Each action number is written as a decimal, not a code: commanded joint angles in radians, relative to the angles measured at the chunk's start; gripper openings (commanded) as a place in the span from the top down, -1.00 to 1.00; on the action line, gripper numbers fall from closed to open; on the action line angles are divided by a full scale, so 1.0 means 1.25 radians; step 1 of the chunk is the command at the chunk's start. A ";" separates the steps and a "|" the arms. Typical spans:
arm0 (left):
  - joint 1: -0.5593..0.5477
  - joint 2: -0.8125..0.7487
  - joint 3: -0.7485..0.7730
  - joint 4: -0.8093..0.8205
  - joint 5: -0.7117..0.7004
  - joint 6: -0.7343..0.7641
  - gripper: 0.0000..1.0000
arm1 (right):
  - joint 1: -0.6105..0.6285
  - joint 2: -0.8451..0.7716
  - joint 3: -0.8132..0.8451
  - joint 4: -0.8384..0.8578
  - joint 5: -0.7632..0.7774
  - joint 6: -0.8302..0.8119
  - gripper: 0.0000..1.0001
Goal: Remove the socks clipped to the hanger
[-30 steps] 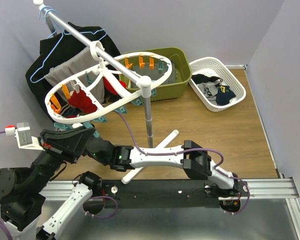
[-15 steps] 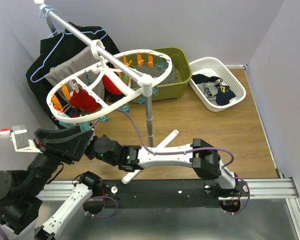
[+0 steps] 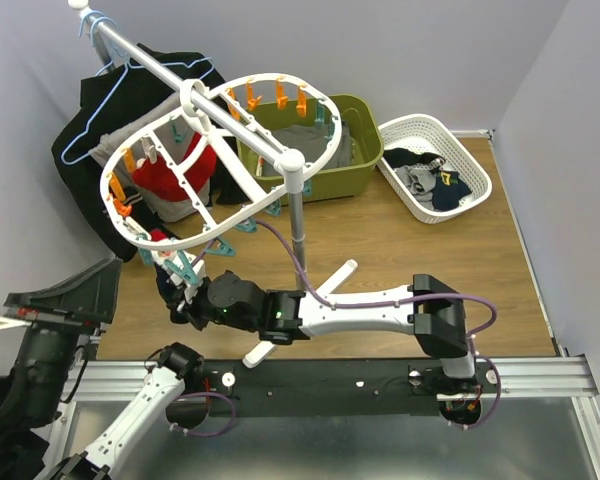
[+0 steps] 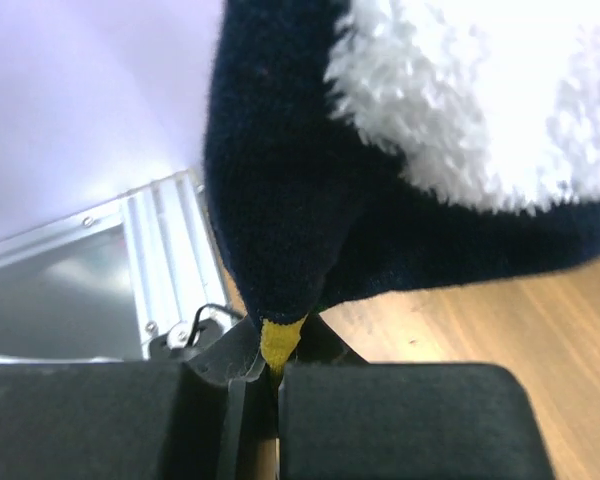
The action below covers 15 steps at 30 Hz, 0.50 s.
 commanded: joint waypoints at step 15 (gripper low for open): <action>-0.025 0.088 -0.064 -0.192 -0.178 -0.263 0.24 | 0.003 -0.167 -0.157 -0.022 -0.095 0.027 0.99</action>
